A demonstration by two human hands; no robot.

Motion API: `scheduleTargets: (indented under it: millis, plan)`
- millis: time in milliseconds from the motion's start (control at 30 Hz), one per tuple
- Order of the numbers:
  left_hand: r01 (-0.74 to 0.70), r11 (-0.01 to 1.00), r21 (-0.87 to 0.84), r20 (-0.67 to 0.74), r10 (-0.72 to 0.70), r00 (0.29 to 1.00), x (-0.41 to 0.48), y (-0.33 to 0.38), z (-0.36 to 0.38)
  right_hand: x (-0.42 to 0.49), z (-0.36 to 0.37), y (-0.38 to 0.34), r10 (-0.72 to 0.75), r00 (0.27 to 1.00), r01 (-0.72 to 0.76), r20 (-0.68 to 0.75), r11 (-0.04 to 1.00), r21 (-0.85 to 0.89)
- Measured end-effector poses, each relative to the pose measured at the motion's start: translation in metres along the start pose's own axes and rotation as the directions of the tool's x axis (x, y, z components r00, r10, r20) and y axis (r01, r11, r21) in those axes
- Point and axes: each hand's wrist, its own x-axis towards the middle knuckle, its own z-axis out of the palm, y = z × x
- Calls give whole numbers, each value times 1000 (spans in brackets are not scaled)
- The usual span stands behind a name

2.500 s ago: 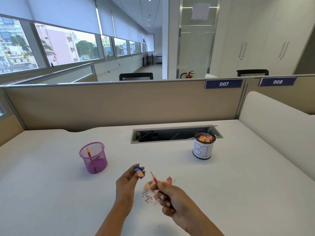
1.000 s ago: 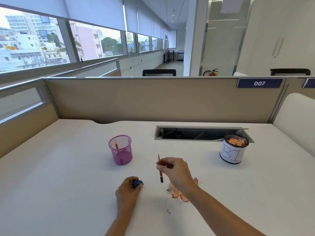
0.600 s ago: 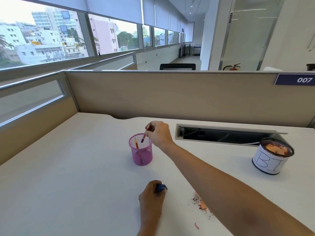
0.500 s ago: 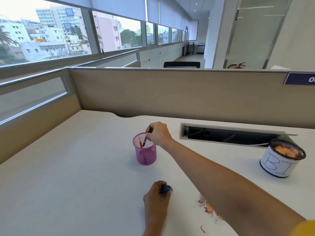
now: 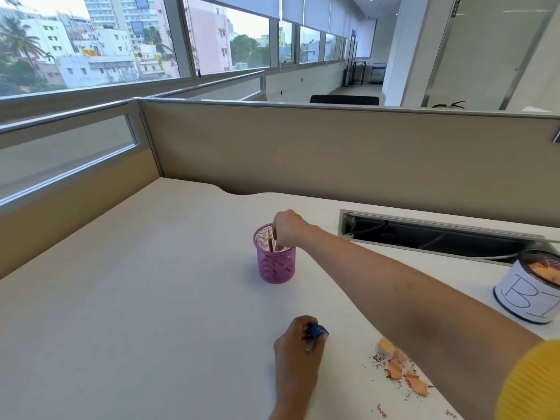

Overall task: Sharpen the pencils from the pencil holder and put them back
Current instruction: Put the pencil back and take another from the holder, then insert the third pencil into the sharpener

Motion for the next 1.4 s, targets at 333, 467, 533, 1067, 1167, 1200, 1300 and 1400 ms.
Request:
scheduleTargets:
  millis: [333, 467, 533, 1067, 1167, 1200, 1300, 1400]
  plan:
    - [11, 1000, 23, 21, -11, 1000, 0, 0, 0, 0, 1, -11, -49, 993, 73, 104, 967, -242]
    - [15, 998, 53, 22, -16, 1000, 1, 0, 0, 0, -3, -10, -62, 994, 81, 88, 968, -238]
    - [20, 998, 52, 22, -21, 1000, 1, 1, -1, 2, -6, -9, -67, 996, 76, 51, 974, -214]
    - [13, 1000, 17, -1, -13, 1000, -2, 11, -7, -137, -35, 76, 233, 905, 92, -356, 710, 698]
    - [18, 999, 34, 6, -19, 1000, -5, 14, -7, -182, -20, 109, 367, 893, -10, -261, 595, 804]
    - [16, 999, 48, 10, -16, 1000, -4, 14, -7, -195, -14, 119, 409, 886, -40, -218, 537, 843]
    - [28, 998, 57, 31, -29, 999, -4, 16, -6, -227, 3, 141, 453, 890, -73, -57, 265, 961]
    - [78, 996, 33, 75, -80, 994, -12, 27, 5, -251, 19, 154, 434, 894, -55, 111, -141, 988]
